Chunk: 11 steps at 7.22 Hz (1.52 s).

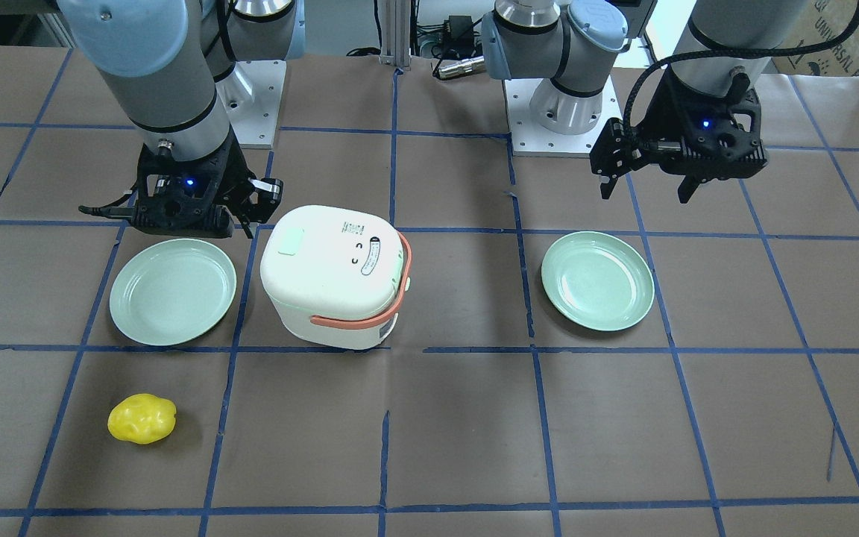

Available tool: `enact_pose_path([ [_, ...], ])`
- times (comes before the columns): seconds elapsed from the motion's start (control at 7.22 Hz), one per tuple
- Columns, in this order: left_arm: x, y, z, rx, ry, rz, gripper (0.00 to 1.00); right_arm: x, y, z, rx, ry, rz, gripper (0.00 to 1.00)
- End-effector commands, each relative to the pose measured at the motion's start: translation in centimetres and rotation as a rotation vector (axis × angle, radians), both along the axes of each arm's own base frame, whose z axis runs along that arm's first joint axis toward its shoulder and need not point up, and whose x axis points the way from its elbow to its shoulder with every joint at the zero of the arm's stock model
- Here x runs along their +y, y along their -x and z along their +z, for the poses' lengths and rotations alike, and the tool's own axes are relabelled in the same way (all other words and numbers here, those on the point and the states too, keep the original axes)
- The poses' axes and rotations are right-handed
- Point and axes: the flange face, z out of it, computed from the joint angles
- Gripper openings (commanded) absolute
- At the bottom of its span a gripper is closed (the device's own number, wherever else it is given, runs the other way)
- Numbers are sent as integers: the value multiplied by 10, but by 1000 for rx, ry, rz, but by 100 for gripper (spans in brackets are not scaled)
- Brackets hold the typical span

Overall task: Press rice cooker button
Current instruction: 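Move the right gripper over the green button on the rice cooker lid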

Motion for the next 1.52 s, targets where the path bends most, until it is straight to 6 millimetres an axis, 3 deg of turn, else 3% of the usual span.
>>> enact_pose_path([
  [0.0,0,0,0,0,0,-1,100,-2,-14,-15,-40,0,-10,21],
  [0.42,0,0,0,0,0,0,100,8,-14,-43,-45,10,-5,20],
  [1.38,0,0,0,0,0,1,100,11,-19,-50,-92,-9,-4,13],
])
